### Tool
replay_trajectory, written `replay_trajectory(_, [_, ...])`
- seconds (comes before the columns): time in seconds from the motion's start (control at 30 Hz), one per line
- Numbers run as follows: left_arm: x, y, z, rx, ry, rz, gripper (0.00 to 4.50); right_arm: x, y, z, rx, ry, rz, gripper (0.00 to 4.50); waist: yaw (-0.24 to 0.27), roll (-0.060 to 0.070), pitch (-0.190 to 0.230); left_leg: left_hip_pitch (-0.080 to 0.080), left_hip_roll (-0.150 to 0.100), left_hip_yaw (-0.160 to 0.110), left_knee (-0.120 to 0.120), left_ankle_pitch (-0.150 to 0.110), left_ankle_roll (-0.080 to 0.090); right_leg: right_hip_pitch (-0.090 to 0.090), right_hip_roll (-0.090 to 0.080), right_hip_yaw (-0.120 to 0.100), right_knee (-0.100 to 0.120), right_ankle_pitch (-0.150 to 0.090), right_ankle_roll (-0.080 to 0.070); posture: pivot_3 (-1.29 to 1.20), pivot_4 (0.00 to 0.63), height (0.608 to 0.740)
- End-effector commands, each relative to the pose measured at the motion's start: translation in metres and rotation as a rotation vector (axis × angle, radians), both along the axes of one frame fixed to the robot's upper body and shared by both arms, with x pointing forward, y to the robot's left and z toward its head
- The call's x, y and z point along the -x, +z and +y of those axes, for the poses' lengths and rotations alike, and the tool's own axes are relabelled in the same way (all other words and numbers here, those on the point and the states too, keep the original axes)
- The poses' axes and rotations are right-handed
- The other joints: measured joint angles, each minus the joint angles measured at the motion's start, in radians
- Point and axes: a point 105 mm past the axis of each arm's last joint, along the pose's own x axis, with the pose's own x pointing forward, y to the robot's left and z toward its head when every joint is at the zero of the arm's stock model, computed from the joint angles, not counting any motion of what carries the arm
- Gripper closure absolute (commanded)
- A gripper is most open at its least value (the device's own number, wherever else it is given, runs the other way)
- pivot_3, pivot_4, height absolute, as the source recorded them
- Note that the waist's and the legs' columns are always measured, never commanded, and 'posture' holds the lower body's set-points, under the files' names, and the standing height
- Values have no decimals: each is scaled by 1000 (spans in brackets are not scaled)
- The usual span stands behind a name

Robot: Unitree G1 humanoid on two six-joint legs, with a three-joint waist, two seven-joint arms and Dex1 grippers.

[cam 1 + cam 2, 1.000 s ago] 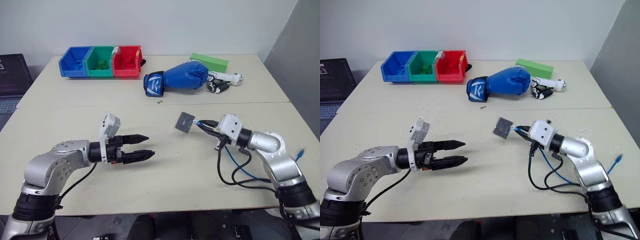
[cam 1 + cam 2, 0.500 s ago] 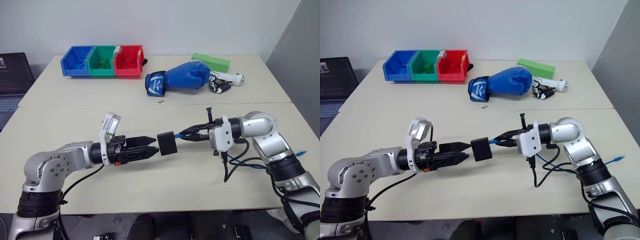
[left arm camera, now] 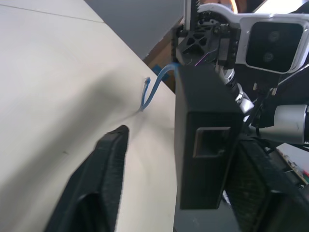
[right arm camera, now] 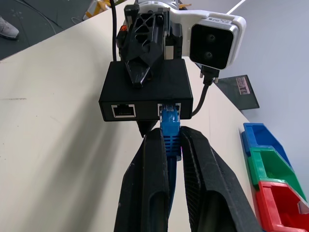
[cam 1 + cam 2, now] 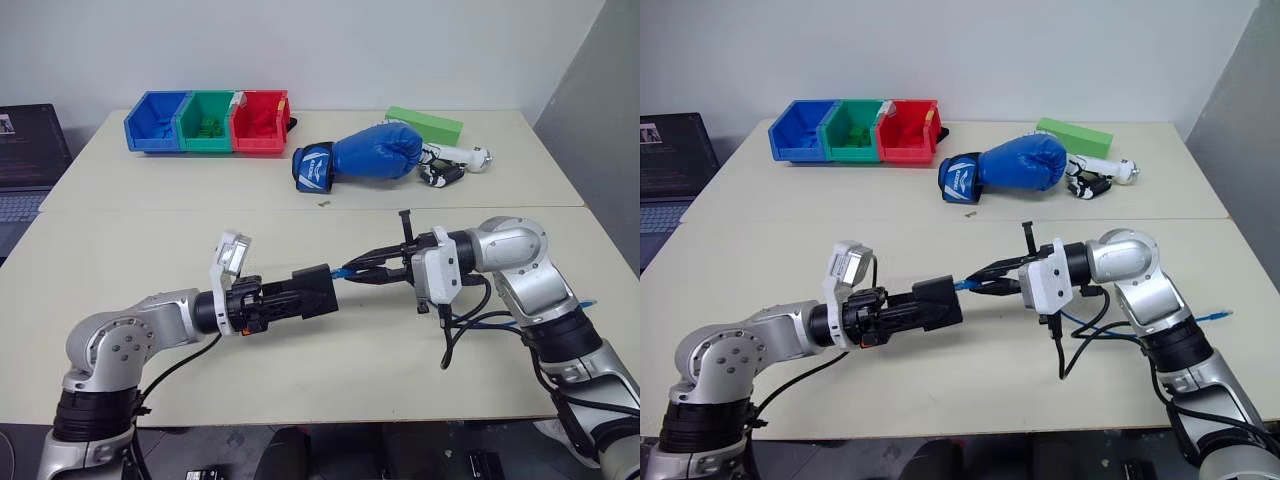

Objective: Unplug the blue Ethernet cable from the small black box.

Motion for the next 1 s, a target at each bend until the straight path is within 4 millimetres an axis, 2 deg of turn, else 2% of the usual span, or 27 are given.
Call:
replay_trajectory(0.03, [1,6,-4,9,-19,-25,2683,10,9,5,-14,49,-45,4366,0,0,0,0,0,0,0,0,0,0,0,0,0,0,0,0,150,740])
replay_trajectory(0.2, [3,3,-2,1,-25,-12,3672,11,4,4,25,57,-73,4366,0,0,0,0,0,0,0,0,0,0,0,0,0,0,0,0,150,740])
replay_trajectory(0.27, [3,2,-1,-2,-26,-8,3702,13,2,2,47,69,-98,4366,0,0,0,0,0,0,0,0,0,0,0,0,0,0,0,0,150,740])
replay_trajectory(0.33, [4,1,0,-11,-31,-10,3702,15,0,0,65,79,-99,3662,1,0,0,0,0,0,0,0,0,0,0,0,0,0,0,0,150,740])
replay_trajectory(0.37, [4,1,1,-17,-34,-12,3702,17,0,-1,75,85,-94,3571,1,0,0,0,0,0,0,0,0,0,0,0,0,0,0,0,150,740])
replay_trajectory(0.43, [4,0,1,-30,-42,-22,3702,20,3,-2,73,85,-72,2968,1,0,0,0,0,0,0,0,0,0,0,0,0,0,0,0,150,740])
replay_trajectory(0.53, [4,0,2,-55,-54,-57,3702,25,11,-6,44,37,108,2345,3,0,0,0,0,0,0,0,0,0,0,0,0,0,0,0,150,740])
replay_trajectory(0.63, [2,1,2,-72,-63,-106,3702,34,19,-6,-38,-19,452,1715,6,0,0,-1,0,-1,0,0,0,0,0,1,-1,0,0,0,150,740])
replay_trajectory(0.7, [2,1,1,-78,-76,-122,3702,33,20,-5,-101,-79,660,1641,7,0,0,-1,0,-2,0,0,0,0,-2,1,-1,0,0,0,150,740])
replay_trajectory(0.8, [3,1,0,-101,-104,-162,3702,29,13,-2,-130,-146,835,1641,5,0,0,-1,0,-2,0,0,0,0,-2,1,-1,0,-1,0,150,740])
replay_trajectory(1.0, [2,2,1,-125,-136,-204,3702,16,-3,1,-192,-274,1041,1641,5,0,0,-2,-1,-2,-1,0,0,-1,1,0,-1,-1,-1,0,150,740])
